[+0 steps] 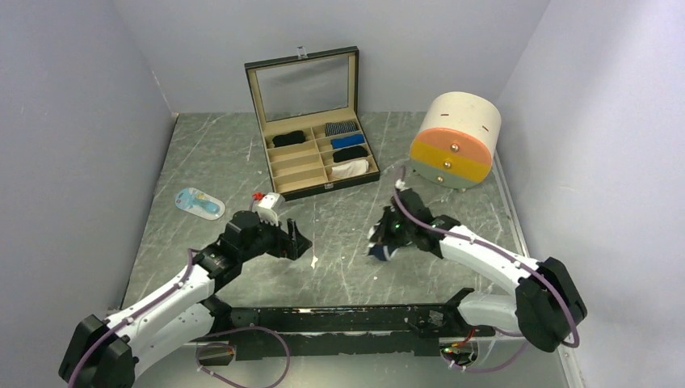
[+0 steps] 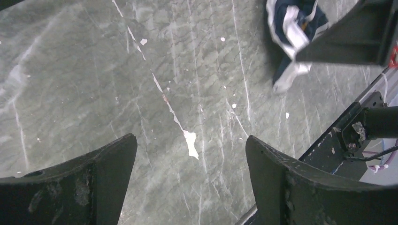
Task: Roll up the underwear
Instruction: Move the underwear to the center of the board, then flatten out the underwear at the center of the board.
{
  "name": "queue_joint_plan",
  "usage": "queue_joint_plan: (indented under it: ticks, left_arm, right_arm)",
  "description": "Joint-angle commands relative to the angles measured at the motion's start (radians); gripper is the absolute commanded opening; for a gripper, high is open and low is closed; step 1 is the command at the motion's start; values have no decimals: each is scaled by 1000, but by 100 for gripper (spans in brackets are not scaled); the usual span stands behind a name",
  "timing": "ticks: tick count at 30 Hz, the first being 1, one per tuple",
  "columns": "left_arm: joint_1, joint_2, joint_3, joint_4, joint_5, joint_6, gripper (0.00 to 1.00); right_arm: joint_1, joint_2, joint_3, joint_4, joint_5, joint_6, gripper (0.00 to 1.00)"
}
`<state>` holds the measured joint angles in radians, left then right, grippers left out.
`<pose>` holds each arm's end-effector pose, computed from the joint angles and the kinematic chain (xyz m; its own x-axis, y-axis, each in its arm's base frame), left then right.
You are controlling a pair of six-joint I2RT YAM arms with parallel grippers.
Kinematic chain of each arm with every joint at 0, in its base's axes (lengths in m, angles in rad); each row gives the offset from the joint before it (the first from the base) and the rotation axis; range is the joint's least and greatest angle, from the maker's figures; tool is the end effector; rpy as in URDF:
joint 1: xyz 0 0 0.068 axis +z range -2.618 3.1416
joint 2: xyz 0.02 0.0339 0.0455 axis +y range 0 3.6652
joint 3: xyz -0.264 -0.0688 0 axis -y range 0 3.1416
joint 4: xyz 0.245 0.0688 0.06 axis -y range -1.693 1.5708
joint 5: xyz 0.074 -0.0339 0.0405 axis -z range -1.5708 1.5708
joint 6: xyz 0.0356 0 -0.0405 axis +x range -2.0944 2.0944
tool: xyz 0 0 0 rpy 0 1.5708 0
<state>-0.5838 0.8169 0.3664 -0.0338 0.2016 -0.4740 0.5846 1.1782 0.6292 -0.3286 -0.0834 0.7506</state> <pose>0.1482 -0.1065 0.2026 -0.6596 -0.1002 -0.7449 0.4347 0.7576 -0.4869 0.1895 0.1290 0.1965 -0.8745 0.2364 -0.4236 0.0029 0.8758 0.4827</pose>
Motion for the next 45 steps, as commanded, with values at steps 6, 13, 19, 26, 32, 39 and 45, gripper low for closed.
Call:
queue_joint_plan:
  ticks: [6,13,19,26,32,39,45]
  left_arm:
    - [-15,-47,-32,70,-39,-35,93]
    - [-16,-16,-40,74,25,-40,93]
    - [-22,22,-85,139,90,-75,89]
    - [-98,97,-89,155,92,-65,86]
    - [-183,160,-83,152,54,-68,84]
    - [-242,192,-96,180,15,-97,82]
    - [-245,179,-91,200,-22,-96,88]
  right_arm:
    - [236,203,199,180,-141,98,22]
    - [224,271,441,-129,208,-172,60]
    - [114,249,367,-179,300,-256,65]
    - [66,275,292,-132,227,-259,65]
    - [67,361,331,-125,230,-266,41]
    - [66,271,387,-198,250,-266,0]
    - [37,59,364,-234,187,-203,0]
